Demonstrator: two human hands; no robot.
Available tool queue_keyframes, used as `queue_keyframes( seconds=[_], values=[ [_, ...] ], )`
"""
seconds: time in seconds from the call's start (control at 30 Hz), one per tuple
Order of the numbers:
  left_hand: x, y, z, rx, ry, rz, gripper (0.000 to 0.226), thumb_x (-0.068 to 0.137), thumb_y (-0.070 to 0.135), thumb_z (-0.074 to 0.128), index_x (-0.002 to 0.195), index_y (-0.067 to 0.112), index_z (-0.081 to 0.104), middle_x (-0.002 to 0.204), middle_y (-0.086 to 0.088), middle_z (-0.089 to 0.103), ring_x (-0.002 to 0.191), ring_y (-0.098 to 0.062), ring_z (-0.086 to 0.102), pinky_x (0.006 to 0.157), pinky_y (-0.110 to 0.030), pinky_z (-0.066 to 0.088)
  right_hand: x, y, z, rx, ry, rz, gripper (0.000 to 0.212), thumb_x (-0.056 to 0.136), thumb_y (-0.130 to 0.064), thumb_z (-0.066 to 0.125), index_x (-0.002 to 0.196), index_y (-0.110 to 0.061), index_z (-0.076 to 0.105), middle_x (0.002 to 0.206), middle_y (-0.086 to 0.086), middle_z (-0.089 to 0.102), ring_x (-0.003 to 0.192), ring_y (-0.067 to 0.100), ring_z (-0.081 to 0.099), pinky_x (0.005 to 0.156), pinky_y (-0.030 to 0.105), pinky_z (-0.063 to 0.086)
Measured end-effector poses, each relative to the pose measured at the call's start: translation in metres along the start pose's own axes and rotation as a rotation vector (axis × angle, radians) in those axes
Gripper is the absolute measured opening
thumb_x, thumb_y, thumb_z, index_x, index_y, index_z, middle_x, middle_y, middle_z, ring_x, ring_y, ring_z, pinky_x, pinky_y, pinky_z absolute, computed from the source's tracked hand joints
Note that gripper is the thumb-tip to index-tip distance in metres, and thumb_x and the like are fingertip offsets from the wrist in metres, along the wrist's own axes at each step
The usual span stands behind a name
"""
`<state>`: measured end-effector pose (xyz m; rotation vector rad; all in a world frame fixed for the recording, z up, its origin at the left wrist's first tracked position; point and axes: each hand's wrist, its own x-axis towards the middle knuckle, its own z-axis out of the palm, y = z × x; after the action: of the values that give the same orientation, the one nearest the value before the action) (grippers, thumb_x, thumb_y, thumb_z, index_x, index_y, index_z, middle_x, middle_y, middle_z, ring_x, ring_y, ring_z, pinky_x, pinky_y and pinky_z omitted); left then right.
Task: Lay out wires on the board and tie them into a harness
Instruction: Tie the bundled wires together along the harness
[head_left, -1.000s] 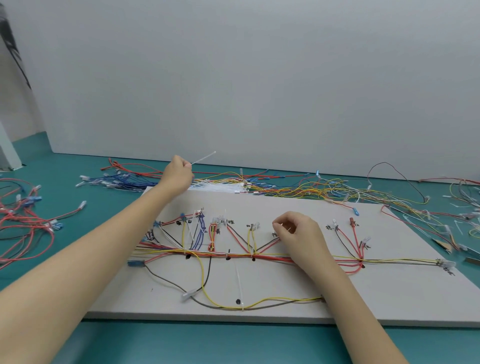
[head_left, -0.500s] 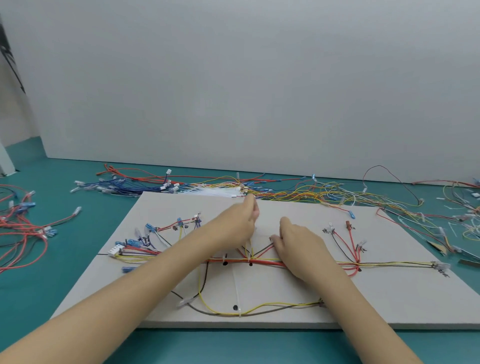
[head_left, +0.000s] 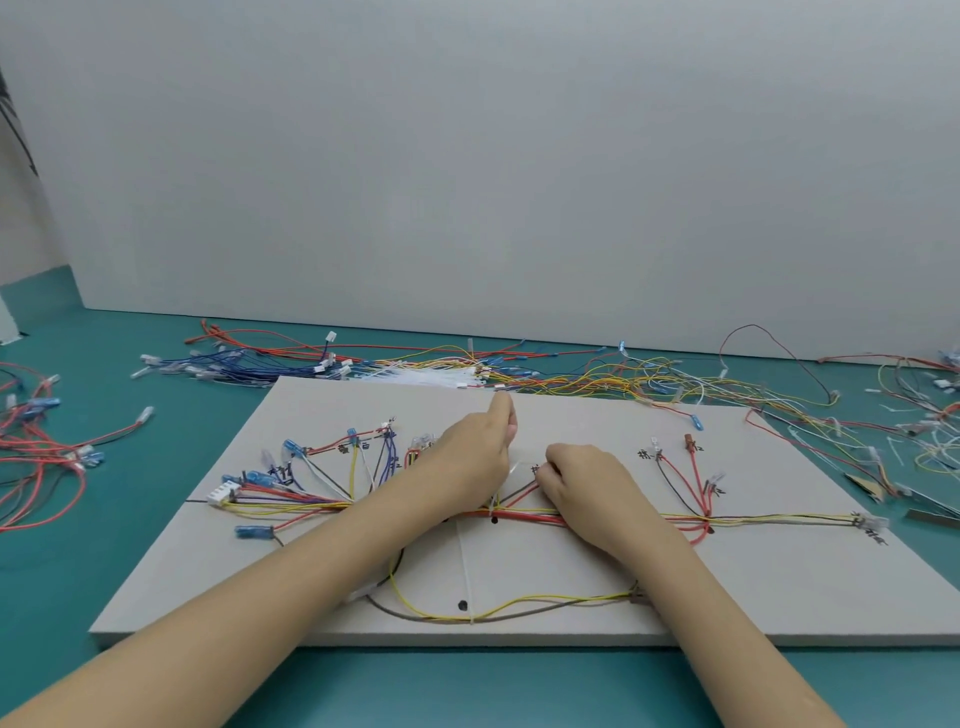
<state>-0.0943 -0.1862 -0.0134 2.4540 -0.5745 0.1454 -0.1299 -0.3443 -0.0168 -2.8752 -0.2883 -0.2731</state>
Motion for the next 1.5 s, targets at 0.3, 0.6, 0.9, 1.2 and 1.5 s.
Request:
queue_keyframes(
  seconds=[0.3, 0.6, 0.9, 1.2, 1.5],
  values=[
    [-0.017, -0.023, -0.023, -0.008, 0.044, 0.005, 0.009, 0.103, 0.020, 0.032, 0.095, 0.018, 0.035, 0.072, -0.002, 0.053, 0.065, -0.020, 0.049, 0.058, -0.037, 0.034, 0.002, -0.037, 0.006, 0.039, 0.000, -0.033, 0.037, 0.097, -0.024, 0.039, 0.062, -0.017, 0.028, 0.077, 0.016, 0.054, 0.071, 0.032, 0.039, 0.061, 0.035, 0.023],
    [-0.040, -0.056, -0.074, -0.093, 0.057, -0.171, 0.013, 0.101, 0.021, 0.038, 0.089, 0.021, 0.043, 0.076, 0.001, 0.071, 0.078, -0.024, 0.059, 0.071, -0.034, 0.045, 0.017, -0.085, 0.015, 0.090, -0.084, -0.092, 0.034, 0.098, -0.026, 0.040, 0.066, -0.015, 0.035, 0.091, 0.018, 0.061, 0.078, 0.031, 0.047, 0.063, 0.035, 0.028],
    [-0.044, -0.012, -0.093, -0.050, 0.386, 0.076, 0.012, 0.095, 0.017, 0.055, 0.083, 0.020, 0.056, 0.083, 0.007, 0.057, 0.090, -0.022, 0.049, 0.087, -0.045, 0.041, 0.012, -0.057, -0.021, 1.529, 0.097, 0.141, 0.026, 0.080, -0.019, 0.075, 0.104, -0.008, 0.070, 0.080, 0.006, 0.073, 0.070, 0.015, 0.067, 0.057, 0.021, 0.050],
    [-0.048, 0.003, -0.060, -0.127, 0.385, 0.089, 0.011, 0.091, 0.014, 0.060, 0.081, 0.017, 0.062, 0.079, 0.004, 0.060, 0.084, -0.019, 0.051, 0.081, -0.041, 0.045, 0.000, -0.042, -0.024, 1.846, 0.169, 0.208, 0.016, 0.084, -0.009, 0.065, 0.097, -0.002, 0.071, 0.086, 0.010, 0.074, 0.073, 0.014, 0.071, 0.064, 0.019, 0.056],
    [-0.054, -0.007, -0.046, -0.182, 0.278, 0.094, 0.003, 0.087, 0.027, 0.068, 0.084, 0.028, 0.067, 0.076, 0.015, 0.065, 0.083, -0.006, 0.058, 0.082, -0.035, 0.046, 0.006, -0.033, -0.024, 1.531, 0.250, 0.190, 0.011, 0.088, -0.010, 0.066, 0.091, -0.002, 0.074, 0.078, 0.008, 0.071, 0.070, 0.013, 0.066, 0.056, 0.023, 0.054]
  ],
)
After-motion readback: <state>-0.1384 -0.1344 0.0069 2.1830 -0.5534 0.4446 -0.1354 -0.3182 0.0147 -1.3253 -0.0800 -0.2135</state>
